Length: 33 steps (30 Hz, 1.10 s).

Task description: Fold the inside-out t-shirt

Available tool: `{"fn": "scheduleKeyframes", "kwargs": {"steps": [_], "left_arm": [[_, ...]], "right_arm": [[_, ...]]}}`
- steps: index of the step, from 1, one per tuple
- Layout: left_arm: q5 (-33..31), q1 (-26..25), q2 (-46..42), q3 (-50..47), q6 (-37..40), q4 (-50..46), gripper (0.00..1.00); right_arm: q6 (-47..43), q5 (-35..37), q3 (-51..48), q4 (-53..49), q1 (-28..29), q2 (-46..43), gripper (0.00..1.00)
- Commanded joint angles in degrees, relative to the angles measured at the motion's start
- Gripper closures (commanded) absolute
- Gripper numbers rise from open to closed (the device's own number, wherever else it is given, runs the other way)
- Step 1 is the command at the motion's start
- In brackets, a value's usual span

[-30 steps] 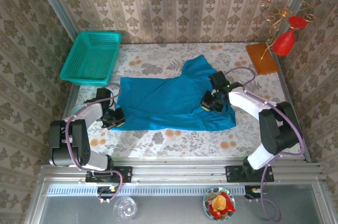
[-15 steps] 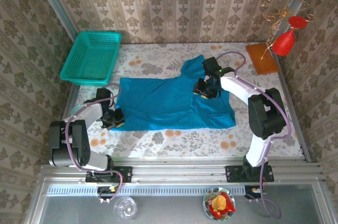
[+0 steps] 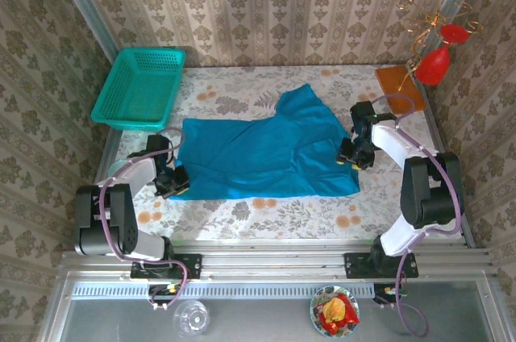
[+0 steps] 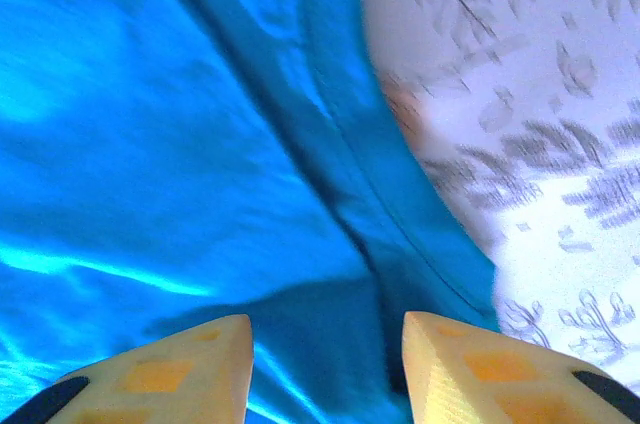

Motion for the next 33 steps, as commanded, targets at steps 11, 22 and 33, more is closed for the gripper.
{"fn": "scheduleKeyframes", "kwargs": {"steps": [11,22,33], "left_arm": [[-2.4,0.44,-2.08,-0.63,-1.24,-2.56,0.9],[-1.92,0.75,-4.3,-0.34,-1.54,-3.72,0.91],[3.55,-2.3,-8.54,7.45,0.08,-7.28,0.87]], "right_arm": [[5.61,-0.35,-11.21,2.02,-3.92,-8.45,1.0],[8.31,-3.67,-16.46,5.2,-10.51,-12.04,0.92],[8.47,-15.61,-9.93,8.11,-1.87,-14.96,0.64]]}}
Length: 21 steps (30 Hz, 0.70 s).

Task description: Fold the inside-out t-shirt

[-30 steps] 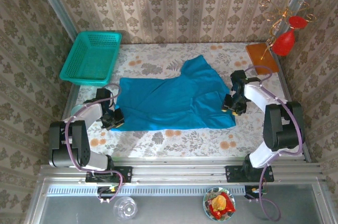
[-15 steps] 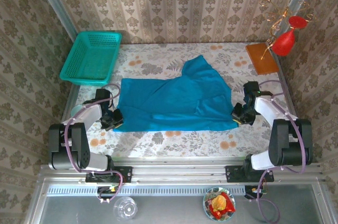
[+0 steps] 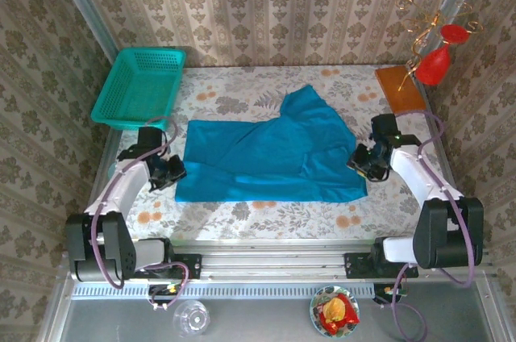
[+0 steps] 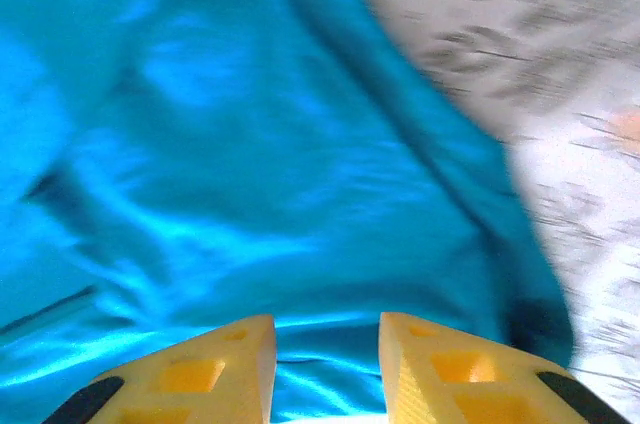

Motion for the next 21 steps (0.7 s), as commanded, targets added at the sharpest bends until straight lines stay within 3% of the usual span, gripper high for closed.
{"fn": "scheduleKeyframes", "kwargs": {"steps": [1,4,8,12,16,21], "left_arm": [[2.98,-1.94,2.28,1.85,0.69,-1.22,0.88],[3.07,-2.64,6.02,0.54,-0.39,2.0,0.89],[1.49,-1.93,9.13,-2.41,-1.65,3.74,0.89],[0.05,0.59,7.92,-6.57,-1.56,4.09,0.88],[0.52,1.42,5.17,-7.09,-1.01,3.6,0.88],[1.78,-0.75,3.6,-3.18,-0.24,1.65,0.88]], "right_arm": [[1.48,-10.14,-0.08,4.06,3.02,2.82,0.63],[3.37,-11.19,-2.31,7.68,4.09,7.56,0.61],[6.12,-5.34,-5.93,8.41,2.61,10.22,0.55],[9.33,-1.93,-10.23,8.92,-0.39,9.13,0.48],[9.77,0.82,-8.46,6.43,-0.34,5.51,0.48],[5.57,3.17,1.19,2.8,7.71,5.78,0.54]]}}
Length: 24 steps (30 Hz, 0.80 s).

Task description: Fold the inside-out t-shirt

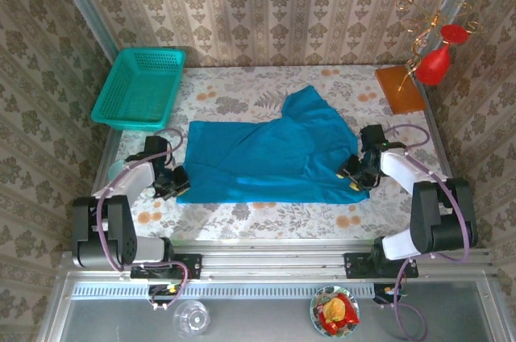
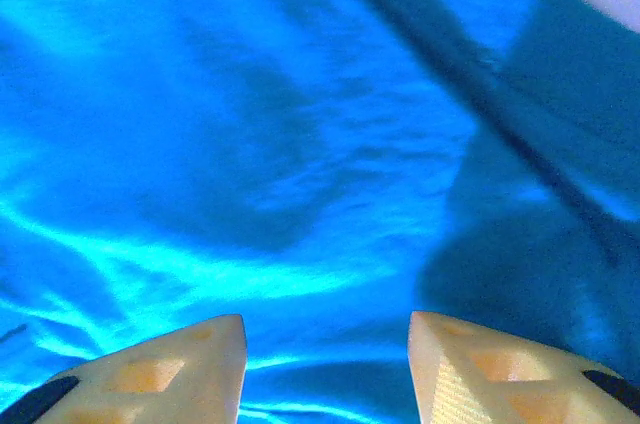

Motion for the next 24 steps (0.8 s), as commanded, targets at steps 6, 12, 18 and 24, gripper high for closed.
{"fn": "scheduleKeyframes", "kwargs": {"steps": [6,12,18,24], "left_arm": [[0.11,-4.83,2.05,5.48,0.56,-2.33,0.89],[-1.37,-5.0,5.92,3.76,1.23,-1.27,0.9],[-3.61,-4.99,6.57,2.73,1.7,-1.69,0.9],[-4.36,-4.99,6.66,2.48,1.52,-1.74,0.9]], "right_arm": [[-5.72,9.14,22.07,-8.53,15.16,13.3,0.59],[-6.08,13.58,33.16,-11.52,19.48,24.89,0.6],[-5.56,16.08,35.5,-12.28,19.94,28.2,0.65],[-5.24,16.51,35.69,-12.66,20.03,29.12,0.69]]}}
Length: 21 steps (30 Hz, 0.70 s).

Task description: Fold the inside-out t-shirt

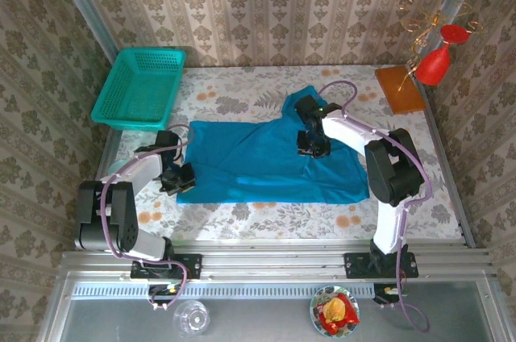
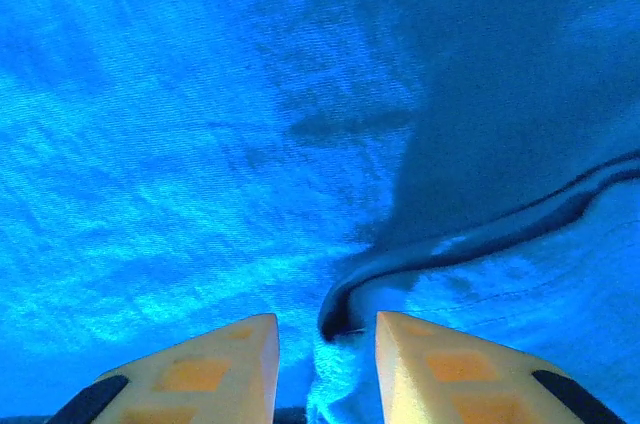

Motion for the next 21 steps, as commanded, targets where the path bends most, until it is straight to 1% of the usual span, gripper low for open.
{"fn": "scheduleKeyframes", "kwargs": {"steps": [1,3,5,8,9,14,21], "left_arm": [[-1.52,-0.2,0.34,-0.86,1.04,-1.24,0.9],[-1.64,-0.18,0.56,-0.82,1.04,-1.26,0.9],[-1.7,-0.2,0.81,-0.86,0.99,-1.25,0.9],[-2.12,-0.15,0.85,-1.05,1.03,-1.47,0.91],[-2.35,-0.11,0.9,-1.1,1.12,-1.6,0.91],[-3.46,-0.09,0.78,-1.99,1.12,-2.04,0.95],[-4.8,-0.2,0.33,-2.18,0.69,-2.82,0.98]], "right_arm": [[-0.02,2.06,1.6,-2.73,0.11,1.47,0.69],[-0.02,1.99,2.02,-3.16,0.11,1.97,0.7],[-0.08,1.32,2.0,-2.87,0.11,2.11,0.75],[0.3,1.55,2.27,-2.6,0.05,1.73,0.99],[0.57,2.27,2.18,-2.37,0.05,1.17,1.0],[1.99,4.95,1.38,-0.51,-0.98,-1.94,1.0],[2.18,5.6,1.4,0.09,-1.99,-2.36,1.0]]}}
